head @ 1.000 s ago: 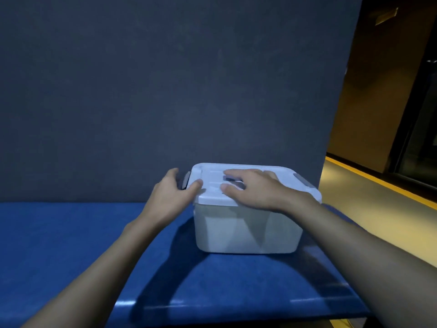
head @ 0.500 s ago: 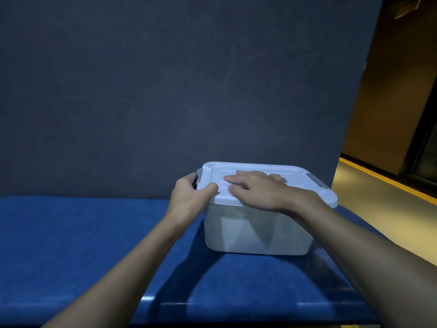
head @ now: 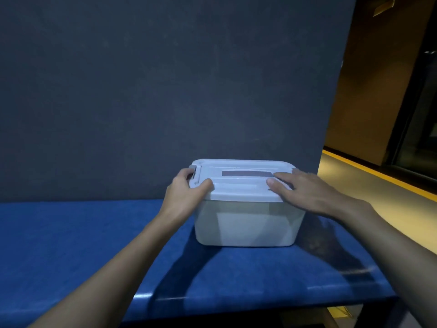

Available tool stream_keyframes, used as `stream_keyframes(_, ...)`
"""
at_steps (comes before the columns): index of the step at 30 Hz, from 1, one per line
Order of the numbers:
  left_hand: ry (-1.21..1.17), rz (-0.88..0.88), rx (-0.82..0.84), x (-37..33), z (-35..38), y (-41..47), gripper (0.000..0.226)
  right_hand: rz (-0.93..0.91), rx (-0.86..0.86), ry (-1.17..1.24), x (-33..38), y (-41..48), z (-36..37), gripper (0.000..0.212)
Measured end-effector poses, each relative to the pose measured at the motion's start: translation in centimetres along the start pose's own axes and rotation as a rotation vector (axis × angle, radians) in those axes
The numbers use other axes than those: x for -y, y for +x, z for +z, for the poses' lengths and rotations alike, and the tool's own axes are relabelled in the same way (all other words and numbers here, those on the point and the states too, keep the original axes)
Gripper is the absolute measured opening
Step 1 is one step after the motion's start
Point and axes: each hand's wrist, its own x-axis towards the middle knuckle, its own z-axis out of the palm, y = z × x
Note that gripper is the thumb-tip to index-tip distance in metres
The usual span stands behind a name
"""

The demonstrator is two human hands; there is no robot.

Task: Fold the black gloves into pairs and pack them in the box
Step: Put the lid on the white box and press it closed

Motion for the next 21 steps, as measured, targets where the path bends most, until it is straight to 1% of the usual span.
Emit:
stream_keyframes(1,-0.012,0.003,0.027,-0.1,0.0,-0.1,0.081,-0.017,-0.001,0.046,-0.5,-0.2,0.0,0.095)
stream_keyframes(2,-0.027,0.008,0.054,-0.1,-0.1,-0.2,0.086,-0.037,-0.009,0.087,-0.5,-0.6,-0.1,0.102)
stream_keyframes(3,-0.045,0.013,0.079,0.0,-0.3,-0.3,0.087,-0.059,-0.018,0.123,-0.2,-1.0,-0.4,0.103)
stream_keyframes(7,-0.022,0.065,0.103,-0.2,-2.6,-0.2,0.073,-0.085,-0.008,0.207,2.2,-1.8,-0.3,0.103)
stream_keyframes(10,0.025,0.069,0.085,0.3,-5.7,0.0,0.07,-0.122,0.009,0.244,4.7,-1.3,1.1,0.106)
stream_keyframes(12,0.039,0.054,0.065,1.2,-8.3,0.2,0.068,-0.147,0.003,0.248,7.0,-0.7,1.8,0.098)
stream_keyframes(13,0.043,0.038,0.051,1.7,-9.7,0.3,0.069,-0.163,-0.001,0.247,8.2,-0.4,2.2,0.087)
stream_keyframes(15,0.053,0.017,0.032,2.5,-12.4,0.3,0.075,-0.165,0.002,0.24,10.8,0.1,3.2,0.053)
stream_keyframes(16,0.06,0.01,0.026,2.9,-13.7,0.3,0.077,-0.169,0.012,0.243,12.2,0.4,3.6,0.05)
stream_keyframes(18,0.063,-0.002,0.023,3.8,-16.2,0.3,0.08,-0.193,0.022,0.242,14.7,0.9,4.4,0.054)
stream_keyframes(19,0.06,-0.005,0.026,4.2,-17.4,0.4,0.08,-0.209,0.028,0.237,16.0,1.1,4.7,0.061)
stream_keyframes(21,0.054,-0.007,0.025,5.1,-19.8,0.6,0.083,-0.231,0.041,0.232,18.5,1.2,5.0,0.089)
